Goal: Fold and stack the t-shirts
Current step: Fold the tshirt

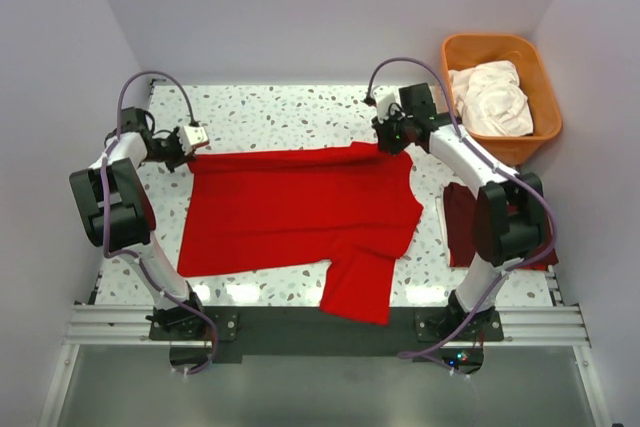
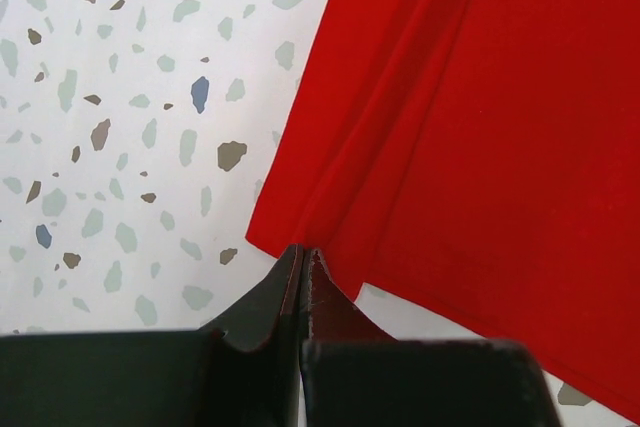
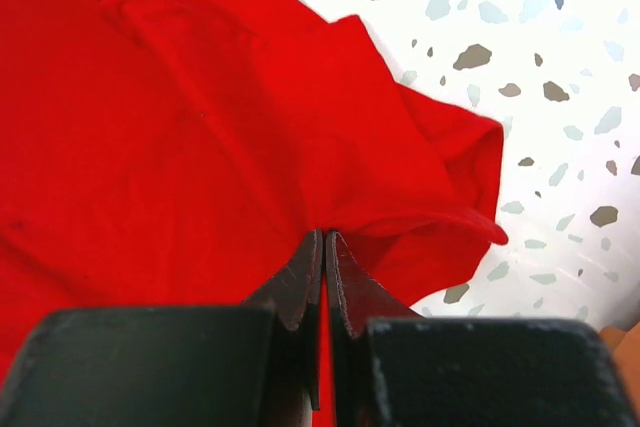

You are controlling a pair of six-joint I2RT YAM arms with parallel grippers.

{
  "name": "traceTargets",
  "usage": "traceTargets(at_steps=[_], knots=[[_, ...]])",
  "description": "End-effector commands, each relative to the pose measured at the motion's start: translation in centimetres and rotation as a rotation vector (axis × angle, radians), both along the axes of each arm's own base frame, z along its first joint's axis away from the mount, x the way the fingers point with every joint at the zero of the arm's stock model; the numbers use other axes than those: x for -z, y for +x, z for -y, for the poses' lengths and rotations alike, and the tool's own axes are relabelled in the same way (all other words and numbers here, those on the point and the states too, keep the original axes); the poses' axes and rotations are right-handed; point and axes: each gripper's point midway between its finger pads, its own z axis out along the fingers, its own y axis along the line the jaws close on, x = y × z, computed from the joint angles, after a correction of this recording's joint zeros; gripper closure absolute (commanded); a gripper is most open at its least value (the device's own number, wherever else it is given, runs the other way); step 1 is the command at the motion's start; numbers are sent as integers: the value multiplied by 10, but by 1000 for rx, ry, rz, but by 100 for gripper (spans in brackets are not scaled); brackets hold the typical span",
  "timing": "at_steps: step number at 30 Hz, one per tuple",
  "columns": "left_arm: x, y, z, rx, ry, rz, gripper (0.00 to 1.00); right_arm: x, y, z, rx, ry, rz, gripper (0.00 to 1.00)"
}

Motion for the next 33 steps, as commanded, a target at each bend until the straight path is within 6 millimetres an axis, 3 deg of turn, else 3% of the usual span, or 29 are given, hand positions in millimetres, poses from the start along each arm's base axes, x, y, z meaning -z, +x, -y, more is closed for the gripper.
traceTargets(at_steps=[1, 5, 20, 23, 28, 31, 33], knots=[[-29, 11, -7, 0, 31, 100, 100, -32, -2, 4, 25, -9, 79, 100], [-28, 10, -6, 25, 44, 97, 100, -28, -12, 6, 8, -41, 61, 100], [-2, -10, -5, 77, 107, 30, 100, 38, -68, -4, -86, -106, -149, 100], [-2, -19, -2, 125, 118, 14, 75, 35, -79, -5, -139, -120, -214, 82], [-15, -39, 1, 166, 97, -51, 62, -1, -87, -4, -189, -60, -191, 53], [-31, -34, 7, 150, 58, -35, 58, -16, -77, -3, -162, -19, -167, 52], [-43, -25, 22, 127, 4, -29, 57, -12, -60, 6, -111, -22, -175, 56]])
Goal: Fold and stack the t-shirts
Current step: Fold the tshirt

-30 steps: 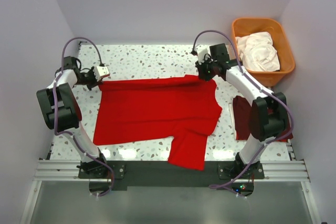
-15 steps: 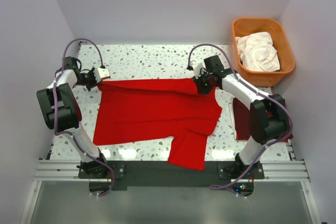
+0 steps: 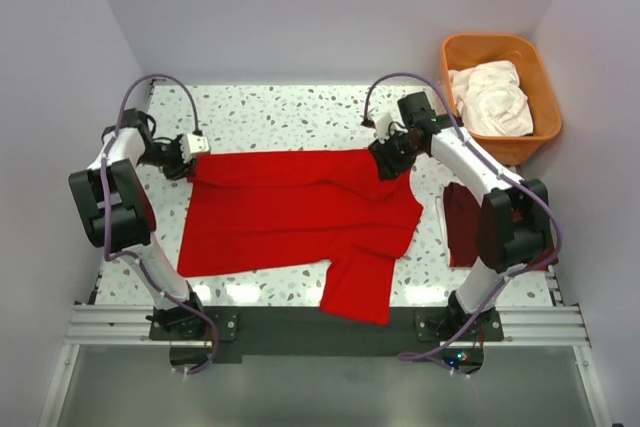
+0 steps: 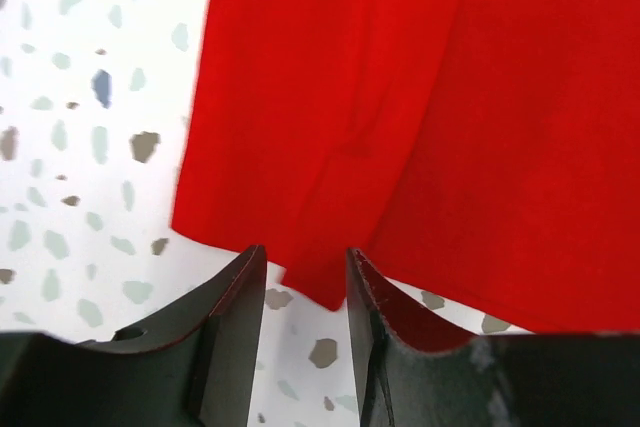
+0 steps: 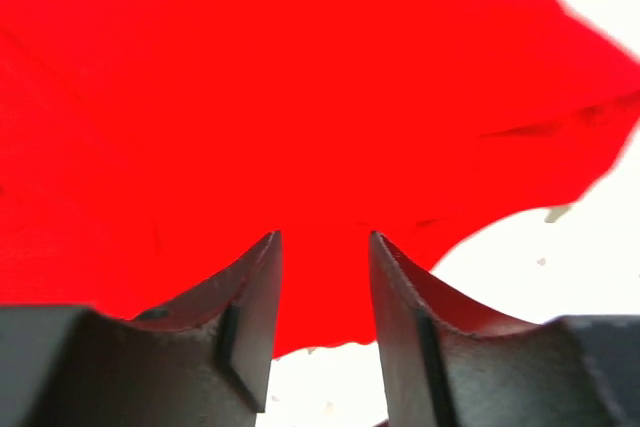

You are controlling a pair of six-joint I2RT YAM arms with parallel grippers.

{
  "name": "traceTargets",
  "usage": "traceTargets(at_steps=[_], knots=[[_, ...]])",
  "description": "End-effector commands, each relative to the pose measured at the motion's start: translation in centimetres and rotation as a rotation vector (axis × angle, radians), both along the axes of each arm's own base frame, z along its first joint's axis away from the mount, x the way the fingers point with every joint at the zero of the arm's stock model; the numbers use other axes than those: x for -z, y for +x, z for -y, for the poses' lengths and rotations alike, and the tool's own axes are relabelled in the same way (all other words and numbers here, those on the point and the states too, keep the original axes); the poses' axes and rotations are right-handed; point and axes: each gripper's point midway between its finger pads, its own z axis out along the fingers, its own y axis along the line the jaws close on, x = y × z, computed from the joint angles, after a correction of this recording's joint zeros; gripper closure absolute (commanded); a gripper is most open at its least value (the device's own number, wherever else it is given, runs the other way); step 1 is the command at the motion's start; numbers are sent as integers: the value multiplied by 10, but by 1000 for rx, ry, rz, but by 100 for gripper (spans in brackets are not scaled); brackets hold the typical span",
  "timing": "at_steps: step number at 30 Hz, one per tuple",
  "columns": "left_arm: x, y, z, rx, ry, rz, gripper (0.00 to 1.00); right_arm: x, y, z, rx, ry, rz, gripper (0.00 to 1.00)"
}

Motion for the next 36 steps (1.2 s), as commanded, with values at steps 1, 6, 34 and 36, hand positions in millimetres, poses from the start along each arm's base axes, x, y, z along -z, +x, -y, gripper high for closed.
traceTargets(at_steps=[1, 6, 34, 36], knots=[[-51, 14, 23, -2, -76, 74, 57, -27, 24, 6, 45, 53, 44, 58], [-63, 25, 86, 34, -145, 43, 57, -4, 70, 22, 156, 38, -25, 66], [-54, 126, 392, -124, -609, -197, 53, 55, 141, 60, 466, 25, -100, 61], [-50, 123, 404, -103, -608, -205, 53, 57, 143, 64, 489, 42, -111, 59]])
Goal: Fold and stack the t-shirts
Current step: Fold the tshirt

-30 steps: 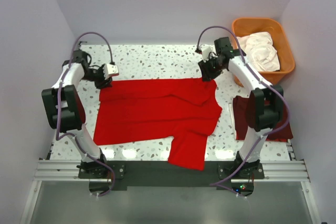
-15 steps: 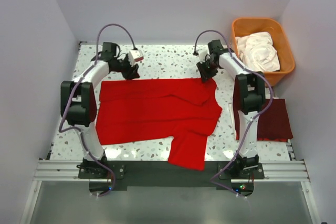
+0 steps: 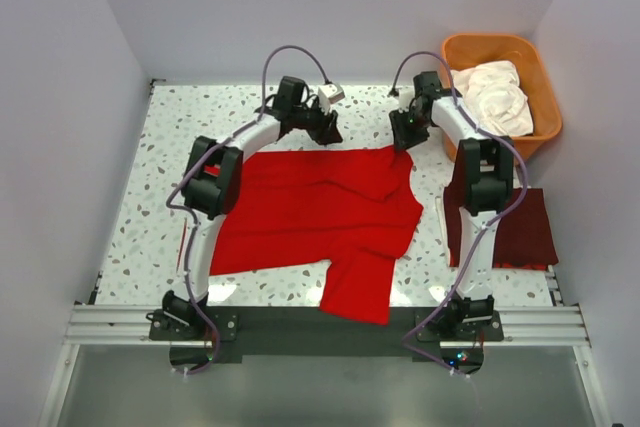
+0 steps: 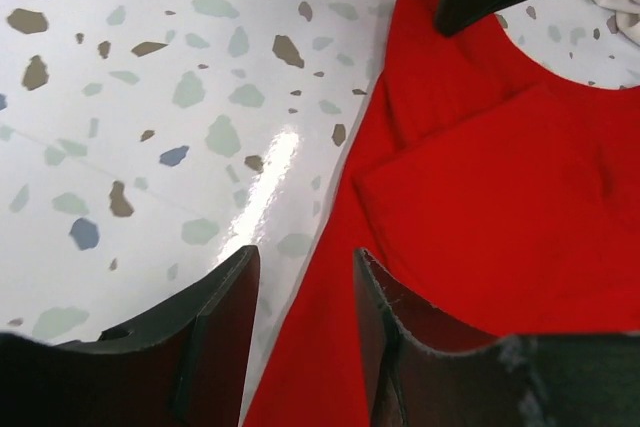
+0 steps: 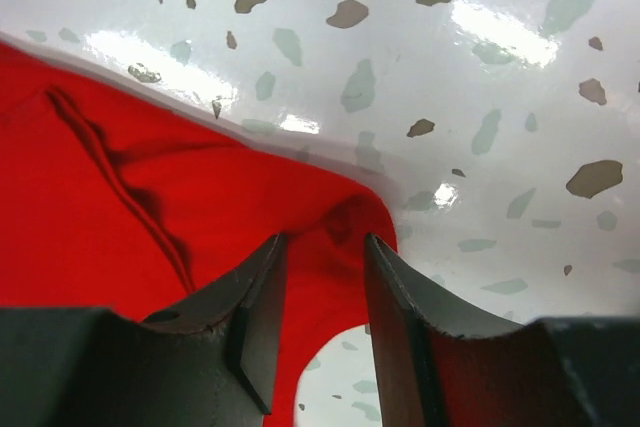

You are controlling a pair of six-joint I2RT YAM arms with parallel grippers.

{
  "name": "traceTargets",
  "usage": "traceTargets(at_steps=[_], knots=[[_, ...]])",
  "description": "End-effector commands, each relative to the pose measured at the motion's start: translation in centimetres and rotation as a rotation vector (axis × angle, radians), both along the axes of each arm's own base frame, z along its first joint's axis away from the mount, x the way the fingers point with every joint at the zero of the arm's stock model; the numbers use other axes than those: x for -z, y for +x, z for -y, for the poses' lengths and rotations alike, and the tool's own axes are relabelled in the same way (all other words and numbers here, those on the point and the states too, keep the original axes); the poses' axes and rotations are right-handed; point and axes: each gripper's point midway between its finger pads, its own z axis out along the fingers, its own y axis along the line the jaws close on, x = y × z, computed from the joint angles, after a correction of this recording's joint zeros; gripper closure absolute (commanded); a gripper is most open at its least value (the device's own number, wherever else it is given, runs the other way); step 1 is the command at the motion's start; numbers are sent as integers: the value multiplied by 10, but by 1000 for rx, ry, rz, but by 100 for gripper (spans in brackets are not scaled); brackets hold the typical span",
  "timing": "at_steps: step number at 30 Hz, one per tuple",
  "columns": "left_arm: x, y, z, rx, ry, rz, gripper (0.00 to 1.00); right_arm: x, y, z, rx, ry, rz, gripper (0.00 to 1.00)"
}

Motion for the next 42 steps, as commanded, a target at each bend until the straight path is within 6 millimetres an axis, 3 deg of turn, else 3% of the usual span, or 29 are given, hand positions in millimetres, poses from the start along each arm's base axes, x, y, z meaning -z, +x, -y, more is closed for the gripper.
traceTargets(at_steps=[1, 6, 17, 20, 21, 24, 26, 27, 28, 34, 38, 39, 41, 42], knots=[[-24, 5, 36, 18, -85, 23, 52, -12, 10, -1, 70, 75, 16, 59], [-11, -10, 60, 68, -83, 10, 51, -12, 14, -5, 78, 148, 1, 59], [19, -18, 80, 99, -41, -8, 52, -11, 20, -15, 69, 235, -21, 59], [17, -18, 81, 107, -41, 1, 64, -8, 21, -17, 68, 241, -27, 59], [16, -19, 81, 112, -42, 7, 77, -6, 21, -16, 70, 237, -28, 59], [8, -27, 81, 148, -57, 25, 95, -2, 21, -13, 72, 223, -31, 60], [-17, -36, 79, 191, -87, 89, 100, 1, 20, -10, 74, 215, -36, 60], [-10, -40, 78, 198, -88, 80, 100, 2, 20, -10, 74, 215, -36, 60], [-27, -43, 77, 212, -101, 124, 100, 3, 20, -10, 74, 213, -37, 60], [-38, -70, 66, 280, -101, 168, 100, 6, 19, -4, 72, 202, -39, 60], [-38, -63, 64, 238, -86, 195, 99, 0, 19, -4, 66, 209, -35, 60], [-39, -56, 65, 215, -80, 200, 85, -2, 17, -5, 59, 215, -38, 60], [-25, -43, 63, 137, -53, 152, 73, -6, 13, -5, 51, 216, -34, 60], [-35, -33, 68, 122, -63, 169, 68, -4, 11, -5, 47, 210, -37, 60]])
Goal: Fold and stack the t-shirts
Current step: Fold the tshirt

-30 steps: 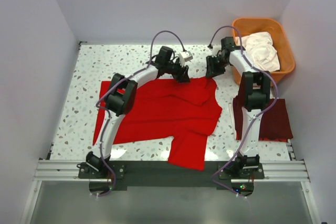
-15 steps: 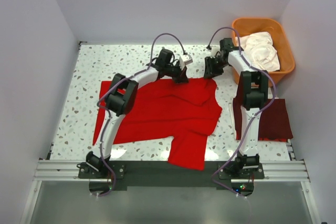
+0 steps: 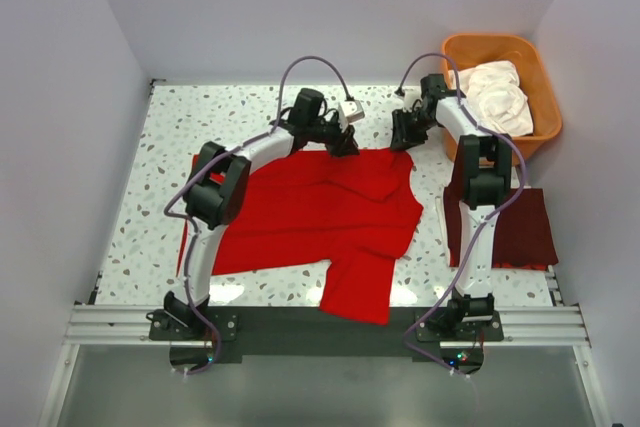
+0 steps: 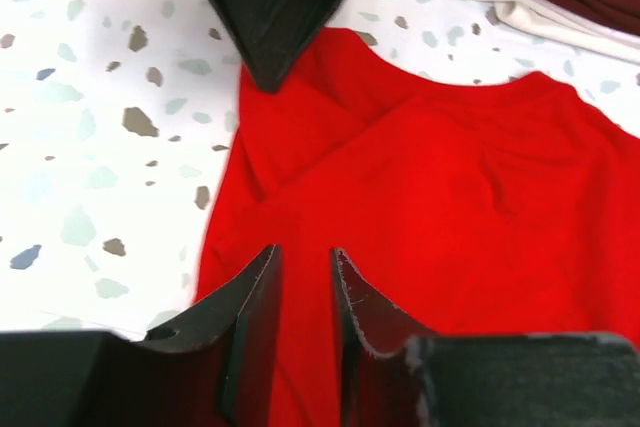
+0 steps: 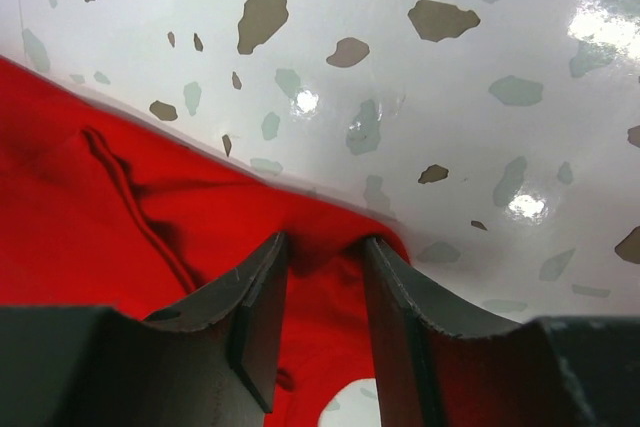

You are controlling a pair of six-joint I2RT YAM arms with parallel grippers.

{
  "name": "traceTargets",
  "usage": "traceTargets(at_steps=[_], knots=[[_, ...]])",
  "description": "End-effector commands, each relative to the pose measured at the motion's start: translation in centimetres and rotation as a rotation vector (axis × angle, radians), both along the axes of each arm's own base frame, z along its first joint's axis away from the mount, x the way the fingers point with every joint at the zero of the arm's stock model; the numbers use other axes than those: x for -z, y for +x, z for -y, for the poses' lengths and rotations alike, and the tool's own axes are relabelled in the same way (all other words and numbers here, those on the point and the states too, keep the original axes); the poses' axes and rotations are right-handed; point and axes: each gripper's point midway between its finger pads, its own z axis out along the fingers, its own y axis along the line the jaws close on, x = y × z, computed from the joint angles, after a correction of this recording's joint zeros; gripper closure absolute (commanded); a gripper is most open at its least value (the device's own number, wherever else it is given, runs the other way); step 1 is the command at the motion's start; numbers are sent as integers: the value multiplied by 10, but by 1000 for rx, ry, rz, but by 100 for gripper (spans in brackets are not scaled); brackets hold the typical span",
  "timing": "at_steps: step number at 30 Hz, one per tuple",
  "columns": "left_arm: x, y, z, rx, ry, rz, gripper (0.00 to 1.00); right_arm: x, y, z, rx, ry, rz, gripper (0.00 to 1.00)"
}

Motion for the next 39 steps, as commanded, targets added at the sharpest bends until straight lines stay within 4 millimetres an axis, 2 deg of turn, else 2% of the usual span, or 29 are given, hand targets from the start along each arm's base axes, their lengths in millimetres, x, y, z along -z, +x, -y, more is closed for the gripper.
traceTargets(at_steps=[1, 9, 13, 21, 25, 29, 33, 36, 39], knots=[[-12, 28, 9, -78, -9, 22, 68, -20, 1, 1, -22, 11, 42, 60], [10, 42, 17, -100, 10, -32, 65, -15, 7, 2, -13, 6, 39, 60], [25, 41, 16, -94, 35, -59, 65, -14, 9, 1, -14, 6, 40, 60], [40, 34, 18, -71, 53, -80, 69, -12, 10, 2, -10, 4, 35, 60], [36, 34, 20, -61, 40, -73, 78, -10, 9, 2, -13, 3, 32, 60], [24, 33, 21, -50, 12, -39, 100, -9, 8, 3, -12, -2, 30, 60], [3, 30, 22, -28, -25, 10, 100, -9, 9, 2, -15, -1, 33, 60], [-3, 27, 21, -24, -31, 27, 100, -10, 8, 3, -18, -2, 32, 60], [-8, 34, 20, -53, -39, 66, 100, -10, 8, 3, -18, 2, 34, 60]])
